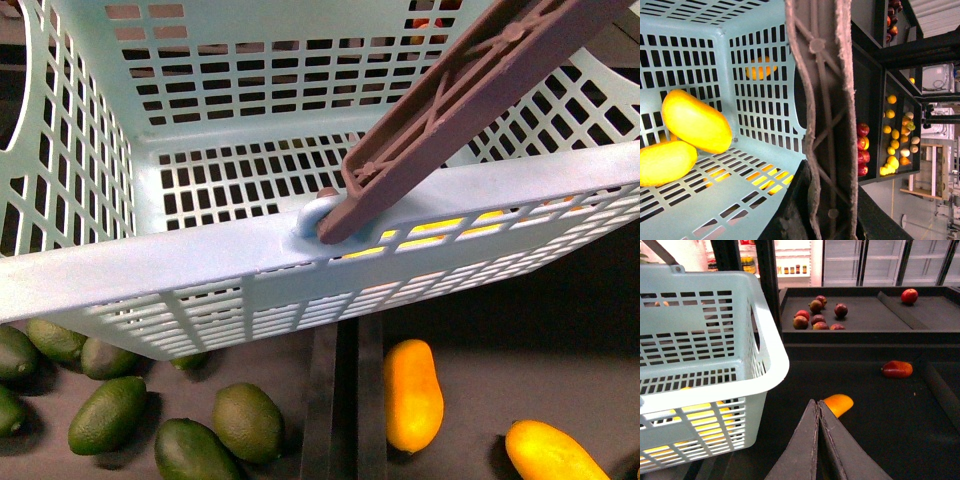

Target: Pick lemon and mango into basket

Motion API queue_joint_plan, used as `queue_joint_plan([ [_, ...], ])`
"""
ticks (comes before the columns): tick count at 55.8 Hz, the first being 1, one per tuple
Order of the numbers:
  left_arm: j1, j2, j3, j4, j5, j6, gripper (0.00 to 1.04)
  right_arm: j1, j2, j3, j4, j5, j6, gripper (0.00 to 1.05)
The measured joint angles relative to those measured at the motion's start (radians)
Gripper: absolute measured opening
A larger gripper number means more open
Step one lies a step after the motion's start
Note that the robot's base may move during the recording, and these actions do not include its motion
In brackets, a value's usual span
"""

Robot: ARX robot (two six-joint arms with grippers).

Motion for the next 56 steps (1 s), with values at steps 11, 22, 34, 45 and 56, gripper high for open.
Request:
queue_joint_plan([
  [11,0.0,0.0,0.0,0.0,0.0,0.001,0.07,0.0,0.0,0.0,0.0,0.0,-0.002,0.24],
  [22,0.0,0.0,0.0,0.0,0.0,0.001,0.07,0.0,0.0,0.0,0.0,0.0,-0.002,0.61],
  [34,-0.011,0.0,0.0,0.0,0.012,0.006,0.07,0.0,-0.001,0.0,-0.002,0.003,-0.002,0.93],
  [45,-0.011,0.003,0.0,0.0,0.019,-0.01,0.07,0.0,-0.002,0.0,-0.002,0.003,-0.002,0.96],
  [56,-0.004,0.001,0.0,0.0,-0.001,-0.005,0.07,0.0,-0.003,0.0,-0.002,0.0,-0.002,0.96],
])
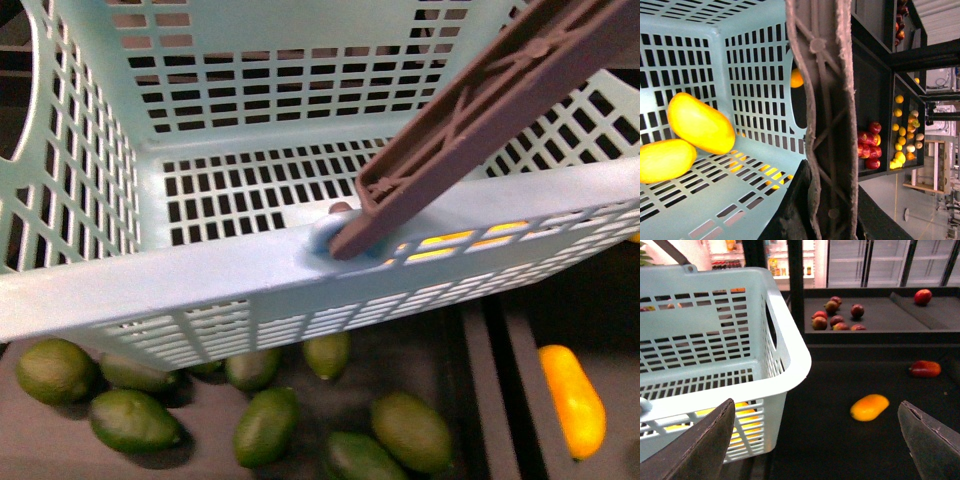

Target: Pick lemon and mango into basket

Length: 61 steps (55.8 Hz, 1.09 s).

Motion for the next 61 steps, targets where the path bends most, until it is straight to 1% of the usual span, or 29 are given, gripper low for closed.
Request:
queue_joint_plan([
  [56,0.003,0.0,0.0,0.0,0.0,0.007,0.07,0.0,-0.001,0.0,-0.001,-0.004,0.0,0.96],
  [61,0.013,0.0,0.0,0.0,-0.002,0.006,0.07,-0.002,-0.001,0.0,0.0,-0.006,0.0,0.96],
])
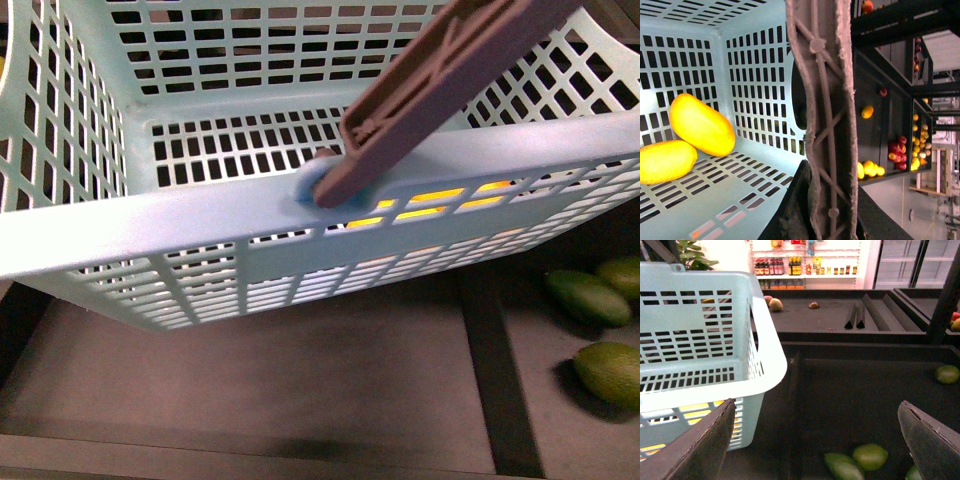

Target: Pick lemon and mango into basket

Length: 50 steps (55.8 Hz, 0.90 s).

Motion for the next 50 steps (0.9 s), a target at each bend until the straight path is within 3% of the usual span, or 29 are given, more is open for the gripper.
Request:
queue_joint_plan([
  [10,0.0,0.0,0.0,0.002,-0.04,0.011,0.07,0.0,0.0,0.0,0.0,-0.001,0.0,0.96],
  [14,-0.023,0.007,-0.008,0.06,-0.365,-0.184,0.07,0.0,0.0,0.0,0.0,0.001,0.0,0.96],
  [18,-0.019,0.026,-0.008,0.084,-0.536,-0.337,0.07,0.0,0.0,0.0,0.0,0.002,0.0,0.96],
  [21,0.003,0.046,-0.008,0.107,-0.58,-0.407,0.07,0.0,0.0,0.0,0.0,0.003,0.0,0.96],
  [34,0.122,0.22,0.051,0.157,-0.54,-0.537,0.07,0.0,0.0,0.0,0.0,0.005,0.0,0.96],
  [50,0.161,0.509,0.32,0.146,-0.45,-0.567,0.07,0.0,0.0,0.0,0.0,0.005,0.0,0.96],
])
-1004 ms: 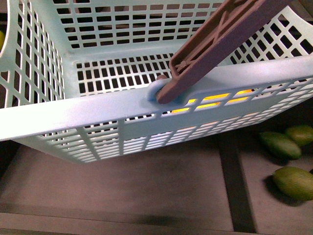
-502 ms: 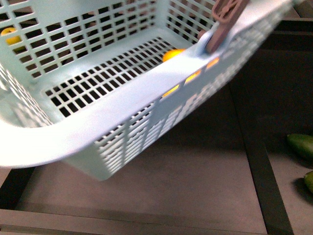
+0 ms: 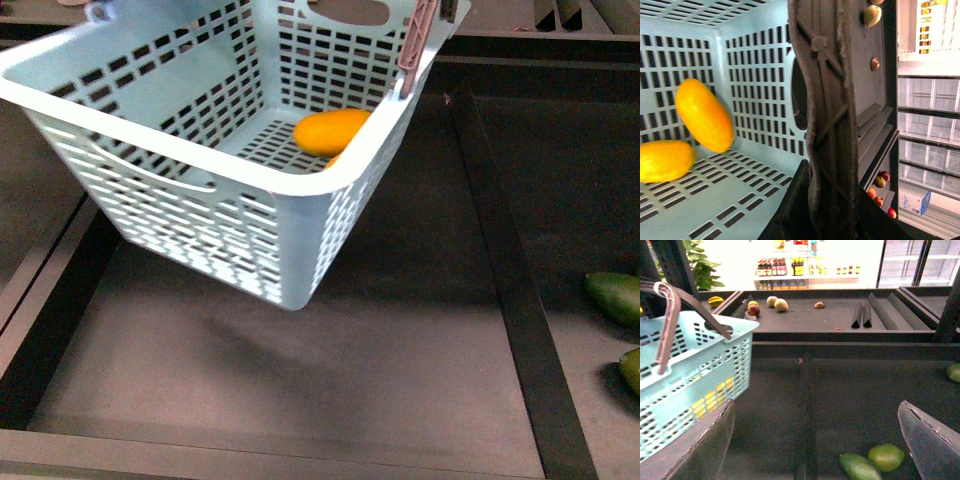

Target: Pick lemon and mango into basket

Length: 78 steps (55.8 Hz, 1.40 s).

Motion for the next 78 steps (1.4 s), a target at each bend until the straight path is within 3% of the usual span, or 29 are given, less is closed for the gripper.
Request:
queue_joint_plan([
  [15,0.036,0.152,0.052,0.064,0.002,-0.085,0.07,0.0,0.0,0.0,0.0,0.0,0.0,0.96],
  [28,0.05,0.15,-0.089,0.125,-0.007,-0.145,0.07,0.0,0.0,0.0,0.0,0.0,0.0,0.96],
  [37,0.049,0.124,-0.154,0.114,0.0,-0.178,0.35,0.0,0.0,0.0,0.0,0.0,0.0,0.96],
  [43,0.064,0.052,-0.216,0.107,-0.018,-0.176,0.63,0.0,0.0,0.0,0.0,0.0,0.0,0.96],
  [56,0.076,-0.19,-0.371,-0.064,-0.077,-0.053,0.99,0.0,0.0,0.0,0.0,0.0,0.0,0.96],
  [59,0.077,-0.255,-0.427,-0.089,-0.087,-0.037,0.97,0.0,0.0,0.0,0.0,0.0,0.0,0.96],
  [62,0.085,-0.336,-0.563,0.119,-0.111,0.142,0.9,0.0,0.0,0.0,0.0,0.0,0.0,0.96],
  [66,0.129,-0.488,-0.886,0.687,-0.073,0.708,0.71,0.0,0.0,0.0,0.0,0.001,0.0,0.96],
  [70,0.18,-0.578,-1.097,1.072,-0.039,1.157,0.54,0.0,0.0,0.0,0.0,0.0,0.0,0.96],
  [75,0.221,-0.666,-1.232,1.174,-0.004,1.4,0.36,0.0,0.0,0.0,0.0,0.0,0.0,0.96],
  [78,0.237,-0.702,-1.287,1.186,0.013,1.453,0.27,0.0,0.0,0.0,0.0,0.0,0.0,0.96],
])
